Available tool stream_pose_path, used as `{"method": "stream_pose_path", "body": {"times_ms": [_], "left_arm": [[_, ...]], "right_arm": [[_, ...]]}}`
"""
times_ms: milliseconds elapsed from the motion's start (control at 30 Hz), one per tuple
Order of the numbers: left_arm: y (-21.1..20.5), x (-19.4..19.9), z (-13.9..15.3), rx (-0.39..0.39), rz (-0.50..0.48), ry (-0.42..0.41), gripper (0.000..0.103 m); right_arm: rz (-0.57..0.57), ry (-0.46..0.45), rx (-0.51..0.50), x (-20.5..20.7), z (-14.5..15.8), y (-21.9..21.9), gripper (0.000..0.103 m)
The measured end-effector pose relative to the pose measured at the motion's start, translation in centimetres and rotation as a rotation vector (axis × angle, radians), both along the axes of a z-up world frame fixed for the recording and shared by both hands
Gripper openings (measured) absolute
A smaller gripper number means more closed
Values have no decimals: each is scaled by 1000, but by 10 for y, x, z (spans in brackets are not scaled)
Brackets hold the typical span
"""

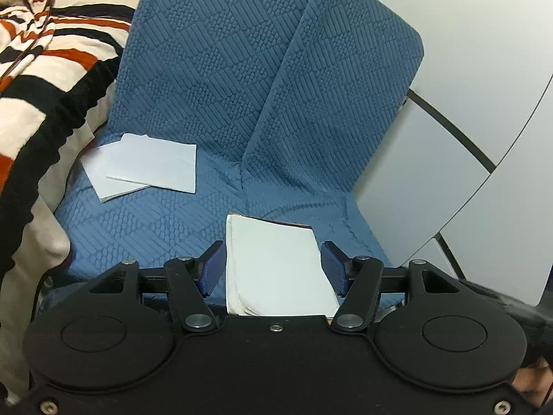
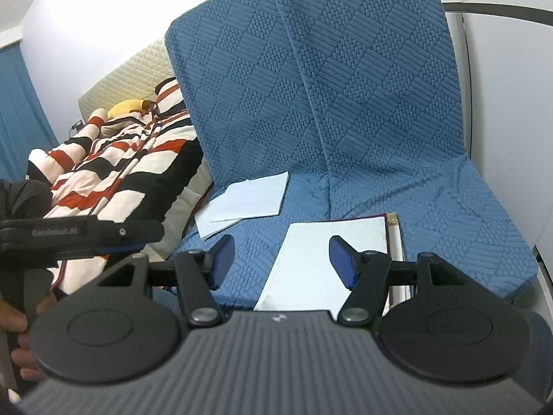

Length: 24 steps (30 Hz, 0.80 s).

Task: Organize objects
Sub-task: 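Move both open grippers toward the remaining white sheets on the cover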

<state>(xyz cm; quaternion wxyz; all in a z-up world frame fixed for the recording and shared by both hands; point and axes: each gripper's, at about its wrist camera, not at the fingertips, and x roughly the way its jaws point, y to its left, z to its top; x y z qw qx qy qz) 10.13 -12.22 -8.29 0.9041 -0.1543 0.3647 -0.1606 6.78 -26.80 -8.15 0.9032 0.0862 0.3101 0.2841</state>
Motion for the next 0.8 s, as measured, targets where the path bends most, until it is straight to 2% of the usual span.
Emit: {"method": "stream_pose_path", "body": {"times_ms": [167, 400, 533, 567, 600, 633, 700, 800], "left_arm": [[6, -10, 3, 2, 30, 8, 60], [11, -17, 8, 14, 35, -28, 80], [15, -17, 7, 11, 37, -32, 87], [15, -16, 7, 22, 46, -35, 93], [16, -16, 6, 28, 58, -37, 99], [17, -16, 6, 30, 65, -36, 100], [21, -14, 4, 31, 73, -35, 101], [23, -11, 1, 39, 85, -27, 101]], "right_arm": [[24, 1, -8, -10, -1, 7, 64], [52, -2, -15, -11, 1, 17, 64], [63, 2, -17, -11, -1, 22, 64], [65, 1, -21, -10, -1, 23, 64], [69, 2, -24, -10, -1, 24, 67], [76, 3, -20, -9, -1, 26, 77], [74, 8, -4, -7, -3, 26, 90], [83, 10, -27, -4, -5, 30, 90]]}}
